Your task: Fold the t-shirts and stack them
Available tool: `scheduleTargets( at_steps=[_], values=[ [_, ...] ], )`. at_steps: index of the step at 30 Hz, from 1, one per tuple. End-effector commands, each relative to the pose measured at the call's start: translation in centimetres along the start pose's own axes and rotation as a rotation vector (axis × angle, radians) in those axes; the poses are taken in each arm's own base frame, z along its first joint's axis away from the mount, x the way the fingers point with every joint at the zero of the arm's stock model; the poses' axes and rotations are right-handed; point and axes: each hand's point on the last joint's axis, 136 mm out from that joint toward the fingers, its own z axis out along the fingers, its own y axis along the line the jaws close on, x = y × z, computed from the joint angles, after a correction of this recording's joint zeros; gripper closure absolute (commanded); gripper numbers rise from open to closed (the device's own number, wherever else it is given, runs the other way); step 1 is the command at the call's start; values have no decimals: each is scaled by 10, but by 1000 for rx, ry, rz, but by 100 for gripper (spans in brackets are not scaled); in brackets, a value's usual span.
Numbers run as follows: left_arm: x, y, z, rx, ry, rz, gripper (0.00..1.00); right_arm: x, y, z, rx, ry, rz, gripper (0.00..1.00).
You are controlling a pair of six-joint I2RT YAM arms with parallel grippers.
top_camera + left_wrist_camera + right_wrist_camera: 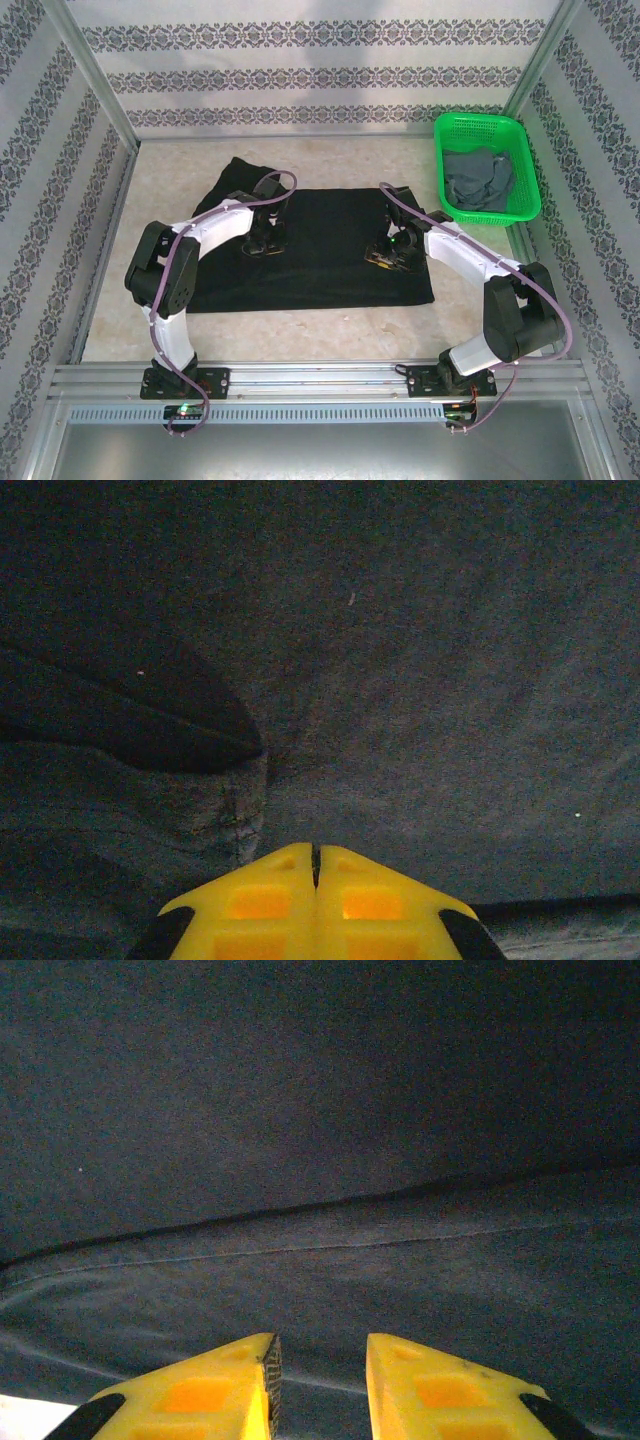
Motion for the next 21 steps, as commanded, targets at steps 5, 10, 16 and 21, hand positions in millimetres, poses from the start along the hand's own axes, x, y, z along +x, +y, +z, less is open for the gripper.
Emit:
scheduleTargets(
  at_steps=[5, 10, 16, 21],
  values=[
    [10, 8, -3, -69, 22, 50, 100, 4, 5, -3, -21, 8, -6, 69],
    [4, 25, -21, -137, -50, 51, 71, 6, 4, -2, -24, 14, -5, 69],
    [5, 30, -3, -132, -8, 46, 67, 8, 4, -1, -29, 21, -5, 69],
    [5, 27, 15, -124, 27, 44, 65, 6, 6, -4, -35, 16, -7, 69]
  ],
)
